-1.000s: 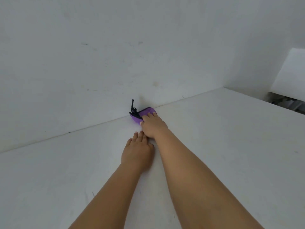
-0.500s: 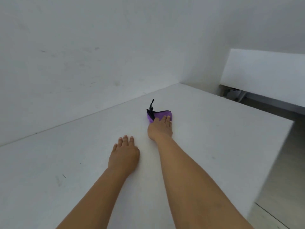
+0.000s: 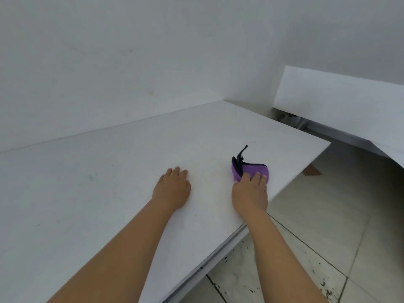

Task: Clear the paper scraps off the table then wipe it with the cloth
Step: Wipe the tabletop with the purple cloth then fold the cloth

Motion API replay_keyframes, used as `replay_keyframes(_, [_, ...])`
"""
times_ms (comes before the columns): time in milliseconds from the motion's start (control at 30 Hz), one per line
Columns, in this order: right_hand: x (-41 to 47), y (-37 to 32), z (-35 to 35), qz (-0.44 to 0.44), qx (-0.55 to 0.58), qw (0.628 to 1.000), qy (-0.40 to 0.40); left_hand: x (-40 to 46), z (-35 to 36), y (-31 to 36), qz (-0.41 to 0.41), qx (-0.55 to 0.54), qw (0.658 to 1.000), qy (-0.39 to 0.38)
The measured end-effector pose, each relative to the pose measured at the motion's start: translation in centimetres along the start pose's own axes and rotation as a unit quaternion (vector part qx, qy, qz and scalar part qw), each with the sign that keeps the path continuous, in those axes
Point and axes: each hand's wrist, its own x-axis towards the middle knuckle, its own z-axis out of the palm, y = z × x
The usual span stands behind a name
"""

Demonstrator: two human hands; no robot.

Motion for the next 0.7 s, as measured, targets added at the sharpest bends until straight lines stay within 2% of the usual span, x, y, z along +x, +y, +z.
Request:
replay_keyframes(133, [-2.5, -1.2, 0.3, -0.015, -0.021, 1.0, -0.006, -2.2, -0.7, -1.0, 0.031, -0.006, 1.0, -0.002])
replay_keyframes(267, [-3.0, -5.6, 1.7, -0.065, -0.039, 0.996, -0.046, -3.9, -1.2, -2.5, 0.045, -0.007, 0.999, 0.027])
replay_keyframes(467, [-5.6, -14.2, 4.3, -0.162, -0.012, 0.978, -0.129, -6.8, -3.2, -6.6, 0.002, -0.029, 0.998, 0.062])
replay_keyframes(633, [-8.3, -17.4, 4.7, -0.153, -0.016, 0.965, -0.211, -10.2, -4.5, -10.5, -0.037, -0.07, 0.992, 0.098])
replay_keyframes(700, [-9.0, -16.9, 4.5, -0.164, 0.018, 0.958, -0.233, -11.2, -4.8, -11.0, -0.042, -0.096, 0.988, 0.117])
